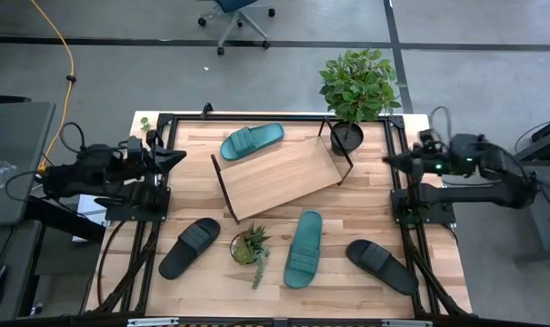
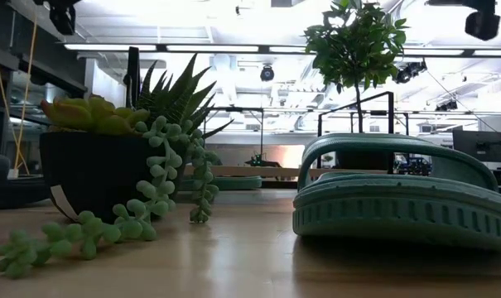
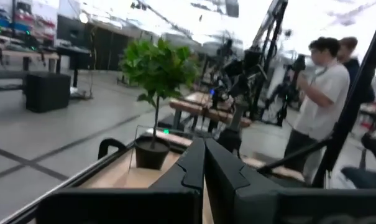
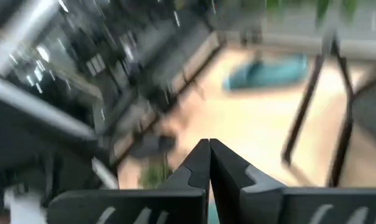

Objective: Pick and place slides into the shelf
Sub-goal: Put the right black slipper on the shelf

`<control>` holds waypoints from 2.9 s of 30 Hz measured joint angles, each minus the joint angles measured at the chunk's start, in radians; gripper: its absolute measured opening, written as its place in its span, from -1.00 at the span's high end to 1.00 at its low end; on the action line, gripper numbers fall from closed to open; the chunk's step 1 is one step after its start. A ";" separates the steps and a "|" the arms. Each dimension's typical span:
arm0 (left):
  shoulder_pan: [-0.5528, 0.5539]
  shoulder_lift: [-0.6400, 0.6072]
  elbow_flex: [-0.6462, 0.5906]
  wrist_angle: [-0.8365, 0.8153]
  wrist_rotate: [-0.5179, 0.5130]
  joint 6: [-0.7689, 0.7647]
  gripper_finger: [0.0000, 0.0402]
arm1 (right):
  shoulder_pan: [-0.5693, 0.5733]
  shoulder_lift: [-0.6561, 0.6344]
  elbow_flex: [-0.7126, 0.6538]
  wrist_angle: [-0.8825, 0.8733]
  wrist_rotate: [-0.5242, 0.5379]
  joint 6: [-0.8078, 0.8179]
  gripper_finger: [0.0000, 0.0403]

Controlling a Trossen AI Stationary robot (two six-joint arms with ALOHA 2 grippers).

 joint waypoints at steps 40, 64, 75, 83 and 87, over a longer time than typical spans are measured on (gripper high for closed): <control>0.000 0.326 0.193 -0.115 0.151 -0.042 1.00 | 0.258 0.674 -0.070 0.083 -0.622 -0.111 0.80; 0.000 0.624 0.323 -0.087 0.437 0.020 1.00 | 0.229 0.932 -0.071 0.030 -0.808 -0.349 0.80; 0.000 0.775 0.653 -0.545 0.450 0.232 1.00 | 0.191 1.081 -0.070 0.022 -0.891 -0.452 0.80; -0.001 0.799 0.669 -0.631 0.540 0.241 1.00 | 0.189 1.145 -0.071 -0.020 -0.988 -0.596 0.80; -0.001 0.802 0.669 -0.635 0.502 0.186 1.00 | 0.189 1.149 -0.070 -0.026 -0.988 -0.628 0.80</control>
